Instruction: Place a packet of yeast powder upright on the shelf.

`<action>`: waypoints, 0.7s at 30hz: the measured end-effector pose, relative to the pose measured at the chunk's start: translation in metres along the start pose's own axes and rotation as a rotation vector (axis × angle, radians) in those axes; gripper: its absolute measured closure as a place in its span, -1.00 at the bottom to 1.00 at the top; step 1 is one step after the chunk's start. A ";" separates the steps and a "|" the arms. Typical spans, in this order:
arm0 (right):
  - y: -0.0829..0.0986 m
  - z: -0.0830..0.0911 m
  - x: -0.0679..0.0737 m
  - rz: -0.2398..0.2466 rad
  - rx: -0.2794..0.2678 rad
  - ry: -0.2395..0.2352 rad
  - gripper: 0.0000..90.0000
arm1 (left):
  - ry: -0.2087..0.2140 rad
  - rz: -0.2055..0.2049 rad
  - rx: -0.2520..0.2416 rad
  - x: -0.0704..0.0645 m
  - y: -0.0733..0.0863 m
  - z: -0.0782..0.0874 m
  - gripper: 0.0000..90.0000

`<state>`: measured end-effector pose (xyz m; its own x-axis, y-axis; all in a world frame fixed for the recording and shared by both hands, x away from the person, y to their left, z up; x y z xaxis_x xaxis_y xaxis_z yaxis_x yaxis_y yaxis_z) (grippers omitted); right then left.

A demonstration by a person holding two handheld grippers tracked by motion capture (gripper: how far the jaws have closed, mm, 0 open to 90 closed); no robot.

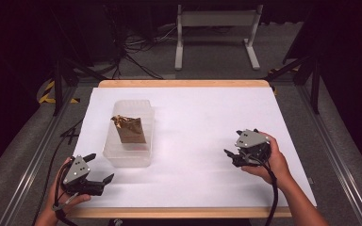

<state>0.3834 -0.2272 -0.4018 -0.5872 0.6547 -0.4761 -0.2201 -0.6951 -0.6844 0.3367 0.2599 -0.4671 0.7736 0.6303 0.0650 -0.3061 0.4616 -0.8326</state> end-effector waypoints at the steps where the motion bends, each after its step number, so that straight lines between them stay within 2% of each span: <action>1: 0.005 0.002 -0.001 -0.006 0.004 0.005 -0.47 | 0.000 0.000 0.000 0.000 0.000 0.000 -0.88; 9: 0.023 0.009 -0.003 -0.027 -0.003 0.019 -0.55 | 0.000 0.001 -0.002 0.000 0.000 0.000 -0.88; 13: 0.036 0.016 -0.006 -0.067 -0.017 0.020 -0.61 | -0.001 0.002 -0.002 0.000 0.000 0.000 -0.88; 21: 0.056 0.028 -0.013 -0.115 -0.048 0.034 -0.71 | -0.004 -0.001 -0.002 0.001 0.000 0.000 -0.88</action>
Point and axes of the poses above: each handheld gripper's, and its own axes: z roughly backward along the jaws, y roughly out of its underside, x roughly to its left, the point moved 4 cm from there along -z, roughly forward along the jaws, and after that the axes turned 8 degrees about y, right-handed, at the moved point
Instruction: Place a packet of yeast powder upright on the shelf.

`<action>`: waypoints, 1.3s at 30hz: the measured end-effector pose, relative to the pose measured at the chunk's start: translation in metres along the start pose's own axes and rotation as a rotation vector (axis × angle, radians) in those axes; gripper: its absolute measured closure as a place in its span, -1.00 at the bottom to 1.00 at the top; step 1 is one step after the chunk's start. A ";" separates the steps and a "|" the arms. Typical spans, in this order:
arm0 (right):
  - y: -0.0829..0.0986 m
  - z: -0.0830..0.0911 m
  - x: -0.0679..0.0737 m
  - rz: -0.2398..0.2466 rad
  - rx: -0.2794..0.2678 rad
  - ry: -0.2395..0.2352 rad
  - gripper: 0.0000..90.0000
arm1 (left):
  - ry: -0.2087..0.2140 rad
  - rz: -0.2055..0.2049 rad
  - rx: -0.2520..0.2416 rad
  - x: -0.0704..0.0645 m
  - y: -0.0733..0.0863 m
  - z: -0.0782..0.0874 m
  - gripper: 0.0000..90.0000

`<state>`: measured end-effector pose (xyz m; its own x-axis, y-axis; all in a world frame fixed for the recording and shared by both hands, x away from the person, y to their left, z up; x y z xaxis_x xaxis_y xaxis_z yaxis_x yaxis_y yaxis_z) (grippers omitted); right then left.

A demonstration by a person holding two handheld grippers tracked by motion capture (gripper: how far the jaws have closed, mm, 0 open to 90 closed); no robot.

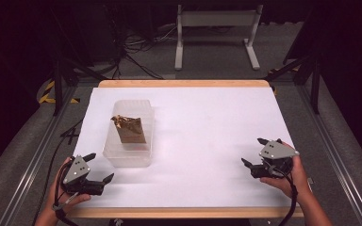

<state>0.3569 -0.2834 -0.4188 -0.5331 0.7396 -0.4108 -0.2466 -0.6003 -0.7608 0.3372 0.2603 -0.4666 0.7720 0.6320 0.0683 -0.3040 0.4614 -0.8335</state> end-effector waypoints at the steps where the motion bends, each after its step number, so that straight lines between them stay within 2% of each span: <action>1: 0.002 0.002 -0.001 -0.005 0.000 0.003 -0.72 | -0.001 0.000 -0.001 0.000 0.000 0.000 -0.88; 12: 0.029 0.017 -0.011 -0.083 -0.008 0.045 -0.80 | -0.011 0.005 -0.008 0.001 -0.001 0.002 -0.88; 13: 0.033 0.020 -0.012 -0.103 -0.009 0.049 -0.80 | -0.013 0.007 -0.009 0.001 -0.001 0.002 -0.88; 15: 0.042 0.024 -0.014 -0.106 -0.007 0.071 -0.80 | -0.017 0.006 -0.012 0.002 -0.002 0.004 -0.88; 18: 0.053 0.029 -0.016 -0.148 -0.009 0.089 -0.81 | -0.022 0.009 -0.022 0.003 -0.002 0.005 -0.88; 24: 0.070 0.038 -0.017 -0.191 -0.006 0.108 -0.81 | -0.018 0.024 -0.034 0.005 -0.001 0.006 -0.88; 30: 0.089 0.044 -0.017 -0.264 -0.017 0.129 -0.82 | -0.020 0.027 -0.047 0.007 -0.001 0.007 -0.88; 32: 0.095 0.046 -0.019 -0.294 -0.034 0.144 -0.82 | -0.021 0.031 -0.055 0.008 -0.002 0.007 -0.88; 34: 0.097 0.051 -0.023 -0.338 -0.079 0.158 -0.82 | -0.017 0.035 -0.055 0.009 -0.002 0.006 -0.88; 37: 0.100 0.052 -0.025 -0.372 -0.098 0.152 -0.82 | -0.016 0.035 -0.044 0.009 0.000 0.005 -0.89; 39: 0.101 0.053 -0.026 -0.378 -0.106 0.156 -0.82 | -0.012 0.035 -0.049 0.008 0.000 0.005 -0.89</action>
Point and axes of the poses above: each handheld gripper's, and its own axes: z roughly backward along the jaws, y roughly out of its underside, x roughly to its left, the point moved 4 cm from there along -z, roughly forward along the jaws, and after that the axes turned 8 degrees about y, right-handed, at the moved point
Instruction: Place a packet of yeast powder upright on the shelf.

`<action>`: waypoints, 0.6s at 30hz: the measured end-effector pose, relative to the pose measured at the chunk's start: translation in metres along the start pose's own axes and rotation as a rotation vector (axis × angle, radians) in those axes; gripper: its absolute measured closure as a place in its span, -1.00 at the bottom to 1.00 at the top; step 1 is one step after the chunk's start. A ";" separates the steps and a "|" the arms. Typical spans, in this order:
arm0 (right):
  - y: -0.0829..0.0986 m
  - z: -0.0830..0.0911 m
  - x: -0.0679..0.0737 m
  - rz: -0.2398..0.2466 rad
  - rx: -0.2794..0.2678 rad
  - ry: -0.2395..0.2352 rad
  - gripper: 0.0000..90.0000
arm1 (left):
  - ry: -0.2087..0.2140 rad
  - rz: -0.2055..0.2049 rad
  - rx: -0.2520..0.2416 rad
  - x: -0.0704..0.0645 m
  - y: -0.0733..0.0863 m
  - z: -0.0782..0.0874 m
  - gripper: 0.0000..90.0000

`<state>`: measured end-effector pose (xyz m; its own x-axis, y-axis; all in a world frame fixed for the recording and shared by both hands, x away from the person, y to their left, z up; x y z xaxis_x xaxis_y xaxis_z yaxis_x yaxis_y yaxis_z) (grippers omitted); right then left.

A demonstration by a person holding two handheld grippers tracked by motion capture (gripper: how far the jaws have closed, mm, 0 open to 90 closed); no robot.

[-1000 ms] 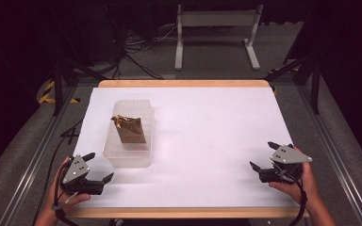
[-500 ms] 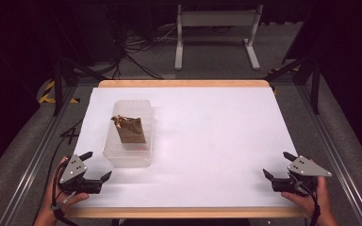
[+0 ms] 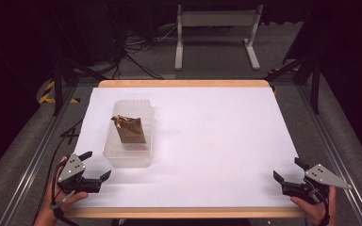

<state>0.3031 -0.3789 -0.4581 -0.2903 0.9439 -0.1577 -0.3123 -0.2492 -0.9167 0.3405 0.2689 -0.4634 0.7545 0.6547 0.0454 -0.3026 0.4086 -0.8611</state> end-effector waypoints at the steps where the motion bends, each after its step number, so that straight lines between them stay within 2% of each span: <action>1: 0.000 0.001 0.000 -0.005 -0.007 0.003 -0.82 | 0.000 0.000 0.000 0.000 0.000 0.000 -0.89; 3: -0.001 0.003 0.000 -0.003 -0.025 0.003 -0.81 | 0.003 -0.005 -0.010 -0.001 -0.002 0.000 -0.89; 6: -0.003 0.006 -0.001 0.022 -0.021 0.015 -0.81 | 0.005 -0.007 -0.007 -0.001 -0.002 -0.001 -0.89; 9: -0.012 0.013 -0.002 -0.005 -0.053 0.013 -0.80 | 0.006 -0.011 0.001 -0.001 -0.001 -0.002 -0.89; 12: -0.014 0.013 -0.001 0.019 -0.051 0.024 -0.80 | 0.005 -0.013 0.005 -0.002 -0.001 -0.002 -0.89; 16: -0.013 0.012 -0.002 0.007 -0.042 0.028 -0.80 | 0.002 -0.010 0.005 -0.002 -0.001 -0.001 -0.89; 18: -0.013 0.011 -0.002 0.023 -0.033 0.035 -0.81 | 0.003 -0.009 0.004 -0.001 -0.001 -0.001 -0.89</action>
Point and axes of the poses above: each handheld gripper's, and its own axes: z roughly backward along the jaws, y roughly out of its underside, x roughly to its left, the point moved 4 cm from there along -z, roughly forward along the jaws, and after that the axes turned 8 degrees about y, right-handed, at the moved point
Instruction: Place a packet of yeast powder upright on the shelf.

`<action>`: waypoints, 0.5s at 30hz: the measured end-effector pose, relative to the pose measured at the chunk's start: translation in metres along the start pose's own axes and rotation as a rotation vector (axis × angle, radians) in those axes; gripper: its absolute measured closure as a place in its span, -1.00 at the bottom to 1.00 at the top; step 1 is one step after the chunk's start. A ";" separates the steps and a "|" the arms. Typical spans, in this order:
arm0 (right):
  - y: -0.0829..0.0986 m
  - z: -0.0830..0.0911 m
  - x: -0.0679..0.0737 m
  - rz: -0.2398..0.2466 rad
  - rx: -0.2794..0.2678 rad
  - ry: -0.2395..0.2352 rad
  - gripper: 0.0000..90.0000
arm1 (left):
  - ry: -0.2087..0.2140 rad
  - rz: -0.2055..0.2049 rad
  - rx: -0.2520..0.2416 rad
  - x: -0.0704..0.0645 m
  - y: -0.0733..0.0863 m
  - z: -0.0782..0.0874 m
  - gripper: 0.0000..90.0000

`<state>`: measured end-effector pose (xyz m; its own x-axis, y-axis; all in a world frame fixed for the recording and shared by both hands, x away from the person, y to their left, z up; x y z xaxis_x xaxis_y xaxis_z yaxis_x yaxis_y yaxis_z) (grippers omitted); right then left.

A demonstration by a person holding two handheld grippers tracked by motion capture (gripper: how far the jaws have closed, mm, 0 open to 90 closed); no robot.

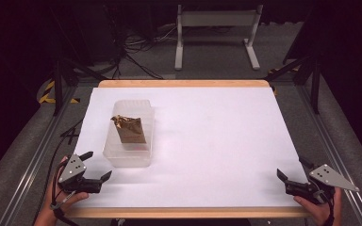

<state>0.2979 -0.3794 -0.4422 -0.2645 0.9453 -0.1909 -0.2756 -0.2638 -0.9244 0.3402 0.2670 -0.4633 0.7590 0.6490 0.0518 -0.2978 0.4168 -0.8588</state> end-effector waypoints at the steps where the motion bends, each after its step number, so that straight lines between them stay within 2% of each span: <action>1: 0.000 0.000 0.000 -0.002 -0.002 -0.007 -0.80 | -0.001 -0.003 0.003 0.000 0.000 0.000 -0.89; 15: 0.002 -0.002 -0.001 -0.007 0.012 -0.004 -0.83 | 0.002 -0.003 0.011 0.001 0.000 -0.003 -0.89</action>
<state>0.2993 -0.3803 -0.4443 -0.2665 0.9463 -0.1829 -0.2882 -0.2593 -0.9218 0.3424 0.2656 -0.4644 0.7612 0.6463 0.0537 -0.3014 0.4259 -0.8531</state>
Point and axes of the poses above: each handheld gripper's, and its own axes: z roughly backward along the jaws, y roughly out of its underside, x roughly to its left, the point moved 4 cm from there along -z, roughly forward along the jaws, and after that the axes turned 8 degrees about y, right-handed, at the moved point
